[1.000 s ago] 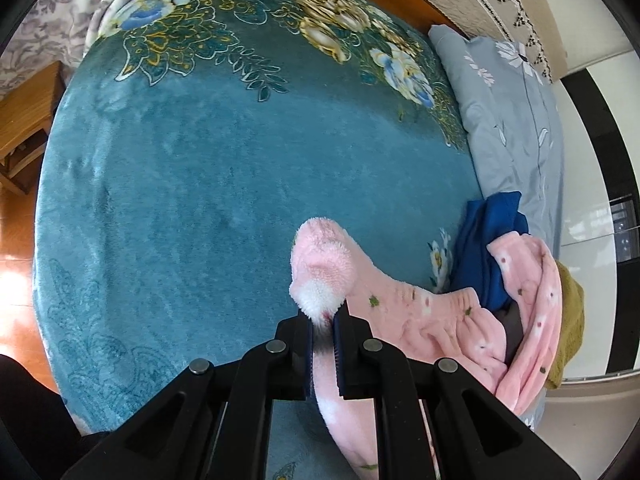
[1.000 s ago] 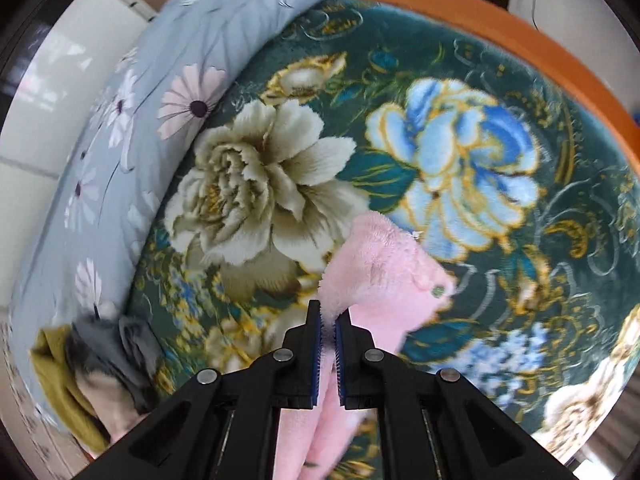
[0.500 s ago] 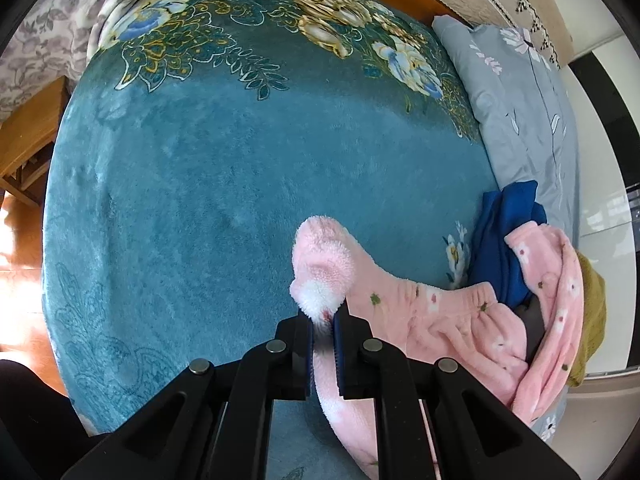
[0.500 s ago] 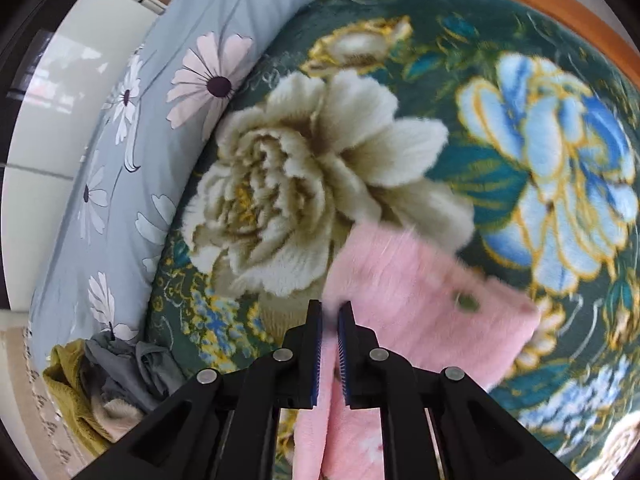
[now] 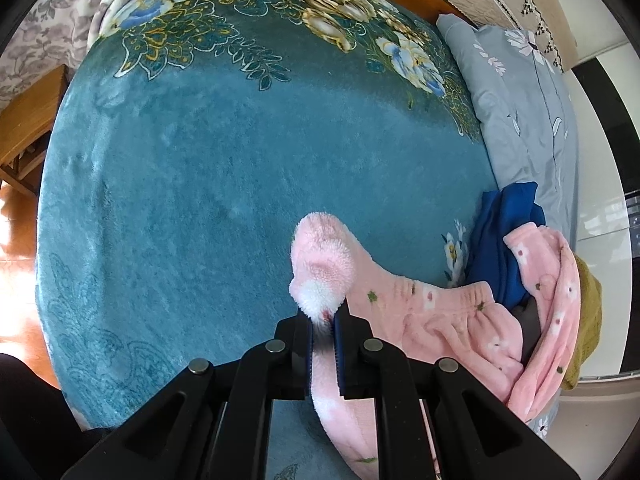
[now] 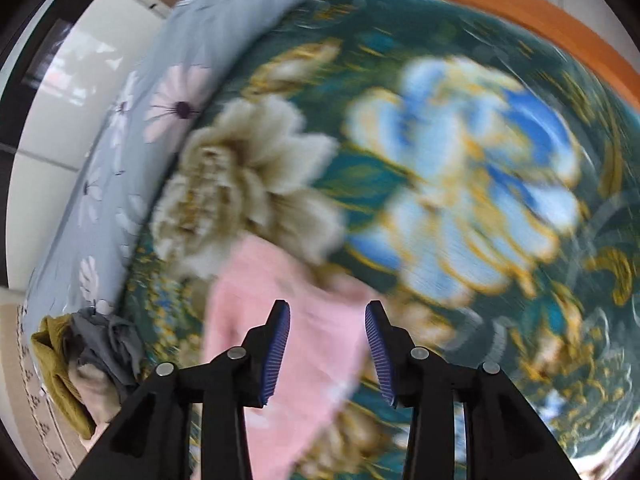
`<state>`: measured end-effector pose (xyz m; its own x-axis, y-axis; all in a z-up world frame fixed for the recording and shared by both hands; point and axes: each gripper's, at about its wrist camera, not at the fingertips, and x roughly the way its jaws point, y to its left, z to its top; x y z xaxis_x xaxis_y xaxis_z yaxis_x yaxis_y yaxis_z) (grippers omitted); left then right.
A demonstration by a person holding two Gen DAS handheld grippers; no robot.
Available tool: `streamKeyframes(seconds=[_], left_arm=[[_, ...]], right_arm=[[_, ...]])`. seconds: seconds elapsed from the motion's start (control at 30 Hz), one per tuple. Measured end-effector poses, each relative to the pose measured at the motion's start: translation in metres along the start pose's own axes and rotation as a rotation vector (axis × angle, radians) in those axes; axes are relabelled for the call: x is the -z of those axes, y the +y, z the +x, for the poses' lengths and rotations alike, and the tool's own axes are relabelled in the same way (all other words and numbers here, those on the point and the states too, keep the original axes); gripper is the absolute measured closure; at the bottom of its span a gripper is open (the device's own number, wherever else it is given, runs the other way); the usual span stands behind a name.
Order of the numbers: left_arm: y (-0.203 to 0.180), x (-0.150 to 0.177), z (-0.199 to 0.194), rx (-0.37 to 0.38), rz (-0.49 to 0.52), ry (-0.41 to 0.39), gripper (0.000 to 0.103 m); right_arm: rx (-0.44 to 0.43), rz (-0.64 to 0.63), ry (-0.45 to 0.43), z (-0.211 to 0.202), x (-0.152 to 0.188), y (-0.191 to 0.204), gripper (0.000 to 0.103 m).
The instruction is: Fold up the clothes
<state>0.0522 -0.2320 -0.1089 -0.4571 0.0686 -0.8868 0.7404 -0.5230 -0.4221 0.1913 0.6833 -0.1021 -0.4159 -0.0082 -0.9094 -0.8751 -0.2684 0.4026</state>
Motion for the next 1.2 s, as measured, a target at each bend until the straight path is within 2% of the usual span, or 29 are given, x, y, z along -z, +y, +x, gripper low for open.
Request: streamKeyframes(seconds=[0.13,0.3,0.37,0.4,0.47,0.63,0.77,0.87,0.93,1.0,1.03,1.13,1.17,1.2], left_arm=[[0.000,0.001,0.000,0.005,-0.001,0.005,0.094],[0.004,0.001,-0.005,0.027,-0.017,0.002,0.094],[0.005,0.001,-0.006,0.035,-0.023,0.002,0.094],[0.006,0.001,-0.008,0.038,-0.024,-0.003,0.094],[0.006,0.002,-0.011,0.040,-0.026,-0.018,0.094],[0.010,0.003,-0.016,0.034,-0.054,-0.048,0.094],[0.003,0.004,-0.011,0.005,-0.028,-0.042,0.094],[0.001,0.004,-0.011,-0.006,-0.008,-0.039,0.094],[0.003,0.004,-0.010,-0.001,-0.016,-0.035,0.094],[0.007,0.003,-0.009,0.004,-0.033,-0.027,0.094],[0.008,0.003,-0.008,0.005,-0.040,-0.024,0.094],[0.008,0.002,-0.004,0.005,-0.048,-0.014,0.094],[0.007,0.001,-0.002,0.003,-0.048,-0.010,0.094],[0.007,0.001,-0.001,0.001,-0.047,-0.007,0.094]], right_arm=[[-0.073,0.096,0.055,0.012,0.020,-0.030,0.060],[-0.063,0.093,0.075,0.025,0.031,-0.011,0.062],[-0.050,0.079,0.095,0.028,0.031,0.002,0.085],[-0.013,0.066,0.094,0.026,0.032,0.008,0.099],[0.058,0.040,0.038,0.009,0.029,0.021,0.100],[0.117,-0.069,-0.058,-0.034,0.017,0.068,0.100],[0.243,-0.184,0.007,-0.007,0.017,0.107,0.100],[0.271,-0.201,0.086,0.026,0.022,0.124,0.100],[0.284,-0.206,0.105,0.042,0.024,0.133,0.100],[0.290,-0.231,0.107,0.052,0.026,0.138,0.099],[0.277,-0.242,0.114,0.055,0.027,0.140,0.096],[0.171,-0.269,0.141,0.054,0.026,0.136,0.093],[0.131,-0.280,0.136,0.048,0.025,0.133,0.089],[0.091,-0.291,0.131,0.042,0.025,0.130,0.078]])
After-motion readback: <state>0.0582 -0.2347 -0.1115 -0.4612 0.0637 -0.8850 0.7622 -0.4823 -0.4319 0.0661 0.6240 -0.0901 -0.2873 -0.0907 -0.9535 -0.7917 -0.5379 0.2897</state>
